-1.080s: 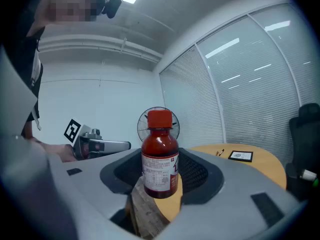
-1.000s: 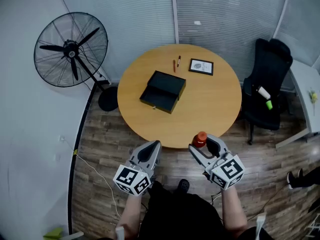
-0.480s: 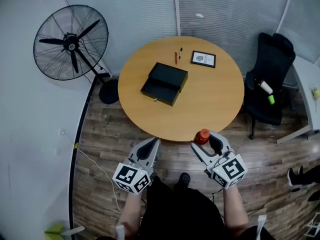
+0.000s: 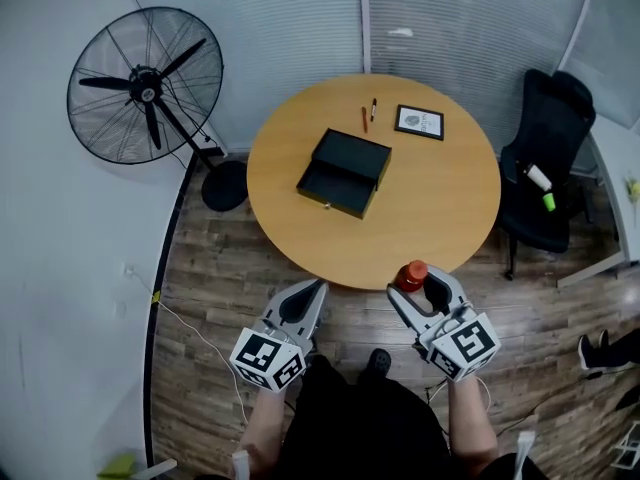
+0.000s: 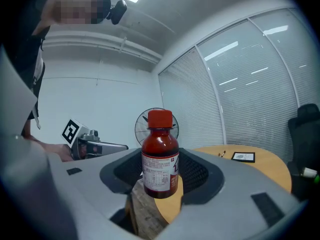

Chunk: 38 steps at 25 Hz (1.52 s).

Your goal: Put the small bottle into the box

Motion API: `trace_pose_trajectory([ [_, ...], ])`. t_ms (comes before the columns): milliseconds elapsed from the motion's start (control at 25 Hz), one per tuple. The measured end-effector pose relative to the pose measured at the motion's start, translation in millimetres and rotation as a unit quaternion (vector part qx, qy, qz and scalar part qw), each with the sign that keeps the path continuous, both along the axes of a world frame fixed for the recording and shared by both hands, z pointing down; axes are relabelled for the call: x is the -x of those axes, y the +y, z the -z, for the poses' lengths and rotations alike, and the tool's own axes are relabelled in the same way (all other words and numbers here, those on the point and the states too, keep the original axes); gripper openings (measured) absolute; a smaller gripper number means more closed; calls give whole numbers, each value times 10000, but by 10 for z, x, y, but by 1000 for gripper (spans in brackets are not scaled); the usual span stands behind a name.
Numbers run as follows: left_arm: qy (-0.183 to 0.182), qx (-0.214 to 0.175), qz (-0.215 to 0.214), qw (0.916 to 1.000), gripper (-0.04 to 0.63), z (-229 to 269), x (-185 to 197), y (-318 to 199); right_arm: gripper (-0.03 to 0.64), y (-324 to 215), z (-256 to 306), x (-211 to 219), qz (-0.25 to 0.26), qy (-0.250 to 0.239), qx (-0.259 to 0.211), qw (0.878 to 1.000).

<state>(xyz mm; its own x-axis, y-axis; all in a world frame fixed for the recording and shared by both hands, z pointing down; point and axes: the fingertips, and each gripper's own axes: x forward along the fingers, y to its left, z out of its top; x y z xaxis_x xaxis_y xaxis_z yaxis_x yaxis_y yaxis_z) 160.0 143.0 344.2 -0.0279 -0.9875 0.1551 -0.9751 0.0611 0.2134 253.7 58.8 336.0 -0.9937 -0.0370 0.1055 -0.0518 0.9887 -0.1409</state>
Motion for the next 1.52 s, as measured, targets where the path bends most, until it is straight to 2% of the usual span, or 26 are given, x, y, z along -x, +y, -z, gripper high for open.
trace_pose_trajectory([
  [480, 129, 111, -591, 9981, -3, -30, 894, 145, 227, 340, -55, 959, -379, 180, 182, 9990],
  [880, 297, 96, -1101, 9934, -3, -106, 1559, 358, 227, 611, -245, 1585, -841, 559, 273, 9945],
  [1240, 461, 254, -1478, 9876, -3, -266, 1754, 397, 227, 694, -434, 1692, -1315, 876, 469, 9863],
  [1520, 499, 396, -1575, 9855, -3, -415, 1741, 255, 227, 611, -605, 1744, -1265, 954, 672, 9851],
])
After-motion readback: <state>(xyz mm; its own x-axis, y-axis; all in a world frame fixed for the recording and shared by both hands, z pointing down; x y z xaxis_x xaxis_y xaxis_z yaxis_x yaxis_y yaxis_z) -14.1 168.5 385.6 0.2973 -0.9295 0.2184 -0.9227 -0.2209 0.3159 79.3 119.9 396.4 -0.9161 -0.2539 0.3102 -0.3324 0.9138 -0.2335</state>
